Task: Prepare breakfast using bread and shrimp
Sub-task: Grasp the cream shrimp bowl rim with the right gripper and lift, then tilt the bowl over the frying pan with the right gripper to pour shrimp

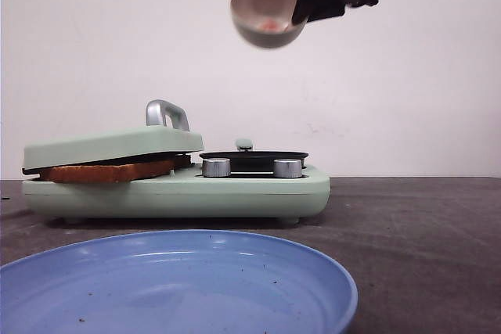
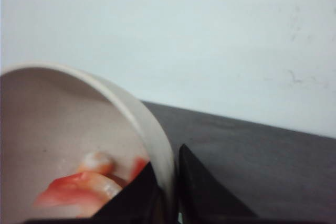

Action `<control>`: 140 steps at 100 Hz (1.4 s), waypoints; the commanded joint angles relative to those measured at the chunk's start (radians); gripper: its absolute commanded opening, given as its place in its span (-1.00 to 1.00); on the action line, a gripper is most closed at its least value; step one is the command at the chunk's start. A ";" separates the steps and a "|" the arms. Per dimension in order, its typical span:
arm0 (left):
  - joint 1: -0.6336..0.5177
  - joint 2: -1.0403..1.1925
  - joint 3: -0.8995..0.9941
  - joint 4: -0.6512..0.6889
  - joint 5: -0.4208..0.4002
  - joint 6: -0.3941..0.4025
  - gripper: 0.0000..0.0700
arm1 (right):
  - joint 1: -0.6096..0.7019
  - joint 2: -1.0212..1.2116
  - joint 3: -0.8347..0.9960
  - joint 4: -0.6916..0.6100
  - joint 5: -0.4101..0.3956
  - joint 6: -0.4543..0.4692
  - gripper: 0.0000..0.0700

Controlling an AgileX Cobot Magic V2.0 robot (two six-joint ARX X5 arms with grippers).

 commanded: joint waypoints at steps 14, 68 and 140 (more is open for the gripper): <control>-0.004 0.003 0.015 0.002 0.002 0.005 -1.00 | 0.047 0.092 0.019 -0.021 0.158 -0.127 -1.00; -0.004 0.003 0.015 -0.022 0.002 0.001 -1.00 | 0.173 0.145 0.019 0.191 0.484 -0.603 -1.00; -0.004 0.003 0.015 -0.030 0.002 0.002 -1.00 | 0.215 0.145 0.019 0.448 0.569 -1.086 -1.00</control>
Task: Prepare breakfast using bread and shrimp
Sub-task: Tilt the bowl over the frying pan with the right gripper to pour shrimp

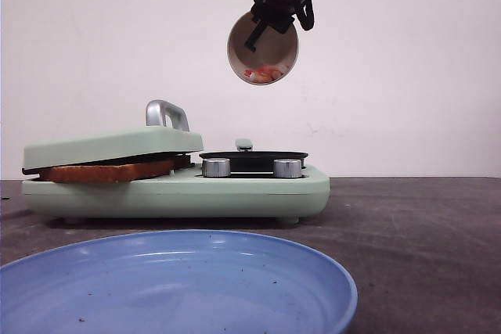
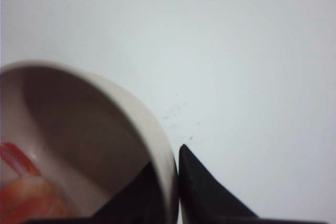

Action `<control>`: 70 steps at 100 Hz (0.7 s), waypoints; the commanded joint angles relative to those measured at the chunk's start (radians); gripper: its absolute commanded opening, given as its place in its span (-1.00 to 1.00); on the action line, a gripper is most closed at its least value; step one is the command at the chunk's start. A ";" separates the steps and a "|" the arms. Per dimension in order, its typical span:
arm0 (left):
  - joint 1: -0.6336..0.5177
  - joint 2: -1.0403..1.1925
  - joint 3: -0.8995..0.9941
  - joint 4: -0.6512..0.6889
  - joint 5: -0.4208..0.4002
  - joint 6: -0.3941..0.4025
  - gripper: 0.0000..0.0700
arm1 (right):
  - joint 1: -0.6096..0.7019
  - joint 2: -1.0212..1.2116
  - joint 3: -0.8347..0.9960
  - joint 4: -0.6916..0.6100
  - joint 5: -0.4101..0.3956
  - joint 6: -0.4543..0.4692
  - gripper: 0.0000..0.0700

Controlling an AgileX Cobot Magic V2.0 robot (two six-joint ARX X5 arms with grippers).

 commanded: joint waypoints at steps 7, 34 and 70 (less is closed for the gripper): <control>-0.004 0.002 0.015 0.002 0.002 0.002 -1.00 | 0.014 0.010 0.020 0.036 0.003 -0.058 -1.00; -0.004 0.002 0.015 -0.001 0.002 0.002 -1.00 | 0.016 0.010 0.020 0.085 -0.005 -0.128 -1.00; -0.004 0.002 0.015 -0.002 0.002 0.006 -1.00 | 0.025 0.010 0.056 0.098 -0.017 -0.160 -1.00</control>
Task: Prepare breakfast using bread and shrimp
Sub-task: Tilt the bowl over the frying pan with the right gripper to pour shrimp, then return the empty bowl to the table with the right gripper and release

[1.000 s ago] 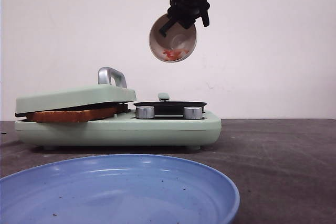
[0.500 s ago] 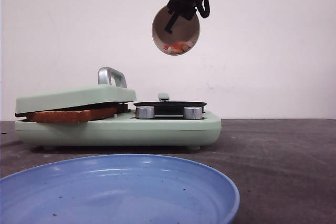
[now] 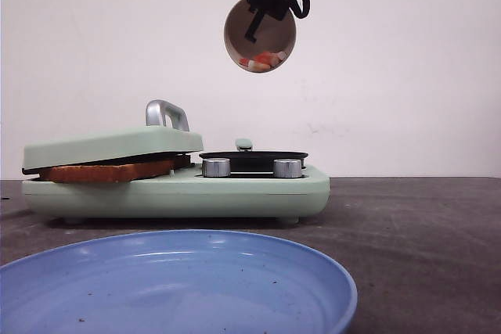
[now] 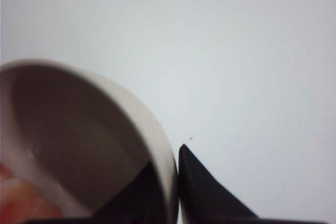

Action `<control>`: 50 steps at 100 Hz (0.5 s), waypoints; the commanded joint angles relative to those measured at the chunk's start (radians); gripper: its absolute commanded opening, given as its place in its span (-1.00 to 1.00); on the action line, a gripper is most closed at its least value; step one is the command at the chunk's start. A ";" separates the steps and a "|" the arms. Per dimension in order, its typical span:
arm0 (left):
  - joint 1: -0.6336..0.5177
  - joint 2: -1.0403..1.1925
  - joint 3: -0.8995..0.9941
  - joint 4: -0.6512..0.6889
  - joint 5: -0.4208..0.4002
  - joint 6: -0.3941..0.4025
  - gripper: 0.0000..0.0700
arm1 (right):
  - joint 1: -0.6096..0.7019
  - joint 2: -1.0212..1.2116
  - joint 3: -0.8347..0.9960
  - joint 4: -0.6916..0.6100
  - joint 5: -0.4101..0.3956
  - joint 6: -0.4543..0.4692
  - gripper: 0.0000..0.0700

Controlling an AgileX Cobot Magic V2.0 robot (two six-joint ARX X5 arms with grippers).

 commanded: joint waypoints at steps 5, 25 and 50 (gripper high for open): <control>-0.004 0.003 0.015 0.010 0.002 0.008 -1.00 | 0.010 0.011 0.039 0.017 -0.016 -0.015 -1.00; -0.004 0.003 0.015 0.010 0.002 0.024 -1.00 | 0.010 0.011 0.053 0.016 -0.016 -0.017 -1.00; -0.004 0.003 0.015 0.010 0.002 0.024 -1.00 | 0.011 0.011 0.054 -0.011 -0.011 -0.009 -1.00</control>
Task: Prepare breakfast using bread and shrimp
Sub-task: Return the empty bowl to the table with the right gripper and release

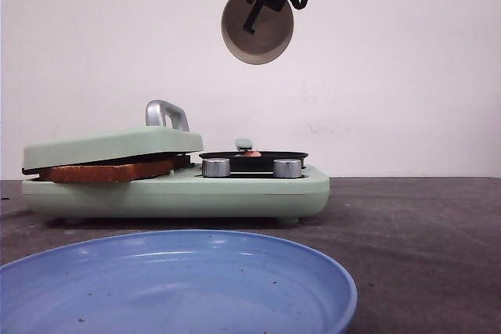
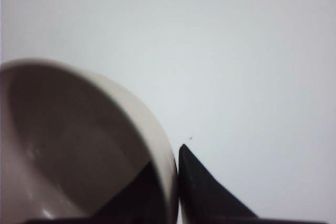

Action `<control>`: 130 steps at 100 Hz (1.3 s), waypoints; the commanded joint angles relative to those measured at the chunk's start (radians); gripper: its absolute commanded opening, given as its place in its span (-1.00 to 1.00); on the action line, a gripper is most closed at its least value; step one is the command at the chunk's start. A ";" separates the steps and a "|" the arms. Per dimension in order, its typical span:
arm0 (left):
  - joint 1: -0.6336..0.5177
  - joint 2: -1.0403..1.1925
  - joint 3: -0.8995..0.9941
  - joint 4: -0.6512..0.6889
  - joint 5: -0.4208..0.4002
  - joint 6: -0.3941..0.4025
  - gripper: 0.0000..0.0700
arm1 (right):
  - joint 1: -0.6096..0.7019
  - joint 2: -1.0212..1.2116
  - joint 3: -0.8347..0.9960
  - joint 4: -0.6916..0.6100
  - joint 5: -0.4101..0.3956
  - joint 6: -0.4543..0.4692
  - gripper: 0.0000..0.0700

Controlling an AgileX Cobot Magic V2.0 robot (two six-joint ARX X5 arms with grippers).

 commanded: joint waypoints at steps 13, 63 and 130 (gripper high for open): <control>-0.004 0.002 0.015 0.011 0.002 0.016 -1.00 | 0.011 0.010 0.030 -0.002 0.035 0.056 -1.00; -0.004 0.002 0.015 0.048 0.002 0.016 -1.00 | -0.335 -0.166 0.072 -0.996 -0.492 1.264 -0.99; -0.004 0.002 0.014 0.035 0.001 -0.005 -1.00 | -0.618 -0.166 -0.447 -1.049 -0.827 1.287 -0.99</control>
